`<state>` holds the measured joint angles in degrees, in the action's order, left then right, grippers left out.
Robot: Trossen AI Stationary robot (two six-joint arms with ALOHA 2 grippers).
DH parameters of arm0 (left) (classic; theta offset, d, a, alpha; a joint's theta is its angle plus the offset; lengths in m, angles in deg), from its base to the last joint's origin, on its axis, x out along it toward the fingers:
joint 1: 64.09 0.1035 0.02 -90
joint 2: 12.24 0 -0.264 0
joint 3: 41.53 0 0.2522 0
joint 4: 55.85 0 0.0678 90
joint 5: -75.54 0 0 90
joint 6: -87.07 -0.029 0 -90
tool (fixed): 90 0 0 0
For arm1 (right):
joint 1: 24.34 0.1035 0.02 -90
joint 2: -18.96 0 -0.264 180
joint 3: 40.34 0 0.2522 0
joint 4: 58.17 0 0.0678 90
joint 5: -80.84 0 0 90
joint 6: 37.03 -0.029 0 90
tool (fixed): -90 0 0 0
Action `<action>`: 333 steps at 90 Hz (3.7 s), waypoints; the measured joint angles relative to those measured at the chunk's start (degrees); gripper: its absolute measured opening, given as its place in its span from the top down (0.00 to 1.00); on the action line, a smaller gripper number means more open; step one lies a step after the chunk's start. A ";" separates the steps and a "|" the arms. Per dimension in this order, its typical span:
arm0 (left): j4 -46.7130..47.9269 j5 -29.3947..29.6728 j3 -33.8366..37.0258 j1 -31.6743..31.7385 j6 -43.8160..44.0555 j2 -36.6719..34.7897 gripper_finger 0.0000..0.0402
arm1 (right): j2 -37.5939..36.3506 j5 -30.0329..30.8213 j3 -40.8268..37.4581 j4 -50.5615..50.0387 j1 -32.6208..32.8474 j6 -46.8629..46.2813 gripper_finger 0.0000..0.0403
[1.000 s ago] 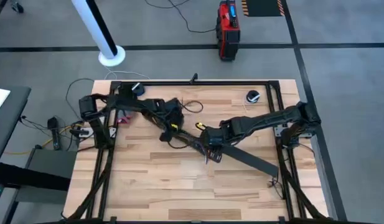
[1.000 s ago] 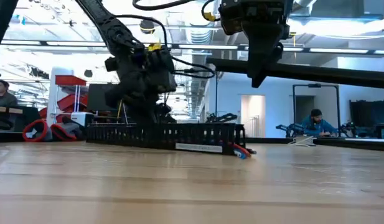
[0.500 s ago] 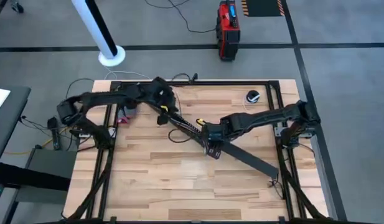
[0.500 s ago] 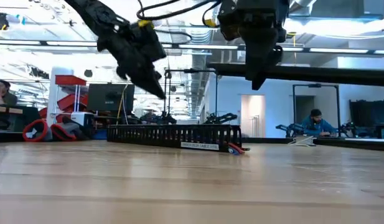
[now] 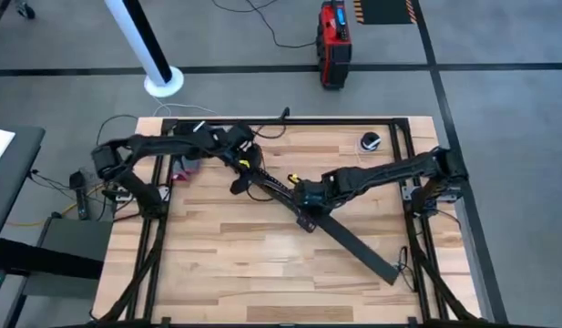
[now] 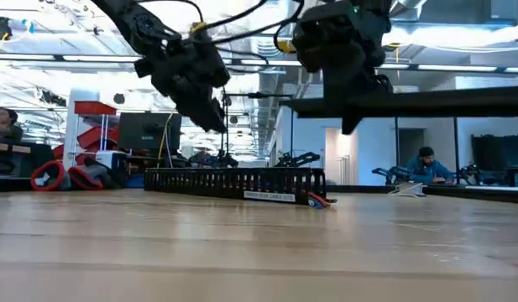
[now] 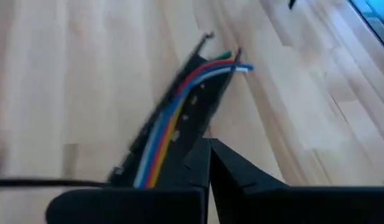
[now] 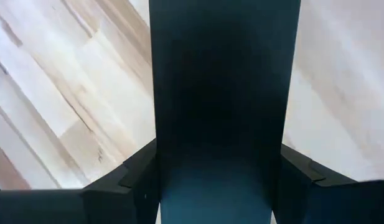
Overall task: Ziptie cables
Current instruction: Close the black cable duct
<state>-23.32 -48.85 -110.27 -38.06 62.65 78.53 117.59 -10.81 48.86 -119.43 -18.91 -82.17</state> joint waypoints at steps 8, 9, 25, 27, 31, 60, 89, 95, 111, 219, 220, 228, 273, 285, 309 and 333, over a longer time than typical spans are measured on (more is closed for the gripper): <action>-0.81 -0.57 0.00 0.00 0.21 1.40 1.00 | -0.01 0.01 -2.07 2.38 0.45 -2.38 0.50; -1.09 -0.69 0.00 0.01 0.22 1.47 1.00 | -0.01 0.01 -2.25 2.44 0.53 -2.63 0.50; -4.08 -1.61 0.00 0.02 0.31 1.10 1.00 | 1.18 0.03 -5.96 6.77 0.78 -3.98 0.50; -4.41 -1.59 0.00 0.01 0.45 1.06 1.00 | 1.24 0.02 -6.52 6.78 0.68 -3.95 0.50; -5.53 -1.47 -0.02 0.01 0.89 1.01 1.00 | 1.26 0.03 -7.33 7.70 0.38 -3.90 0.50; -6.40 -1.13 -0.02 0.01 1.46 1.04 1.00 | 0.92 0.68 -11.77 12.79 -1.52 -3.04 0.50; -6.60 -0.68 -0.02 0.01 1.33 1.04 1.00 | 1.11 -0.32 -14.17 17.17 -1.70 -2.21 0.50; -6.59 -0.68 -0.02 0.01 1.32 1.04 1.00 | 1.05 -0.40 -14.08 17.70 -1.62 -1.81 0.50; -6.61 -0.68 -0.02 0.01 1.33 1.04 1.00 | 2.86 -0.95 -14.04 18.22 -1.02 -0.47 0.50; -6.17 2.31 -0.02 0.03 1.14 1.04 1.00 | 7.45 -2.72 -9.29 14.60 -0.67 -2.39 0.50; -6.18 2.32 -0.02 0.03 1.14 1.04 1.00 | 7.45 -2.74 -9.29 14.57 -0.68 -2.39 0.50; -6.16 2.32 -0.02 0.03 1.12 1.04 1.00 | 7.17 -2.75 -9.30 13.73 -0.69 -2.39 0.50; -5.74 2.32 -0.02 0.03 1.09 1.04 1.00 | 4.79 -1.75 -9.49 9.66 -0.80 -1.06 0.50; -5.81 2.32 -0.02 0.03 1.10 1.04 1.00 | 4.79 -1.71 -9.49 8.52 -1.03 -0.39 0.50; -5.80 2.29 -0.02 0.03 1.09 1.04 1.00 | 4.74 -1.40 -6.82 4.91 -1.50 2.51 0.50; -5.63 2.28 -0.02 0.03 1.09 1.04 1.00 | 4.74 -1.46 -5.80 2.61 -2.70 4.78 0.50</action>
<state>-28.95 -46.58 -110.29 -38.03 63.74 79.57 122.33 -12.28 43.07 -116.81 -21.62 -77.39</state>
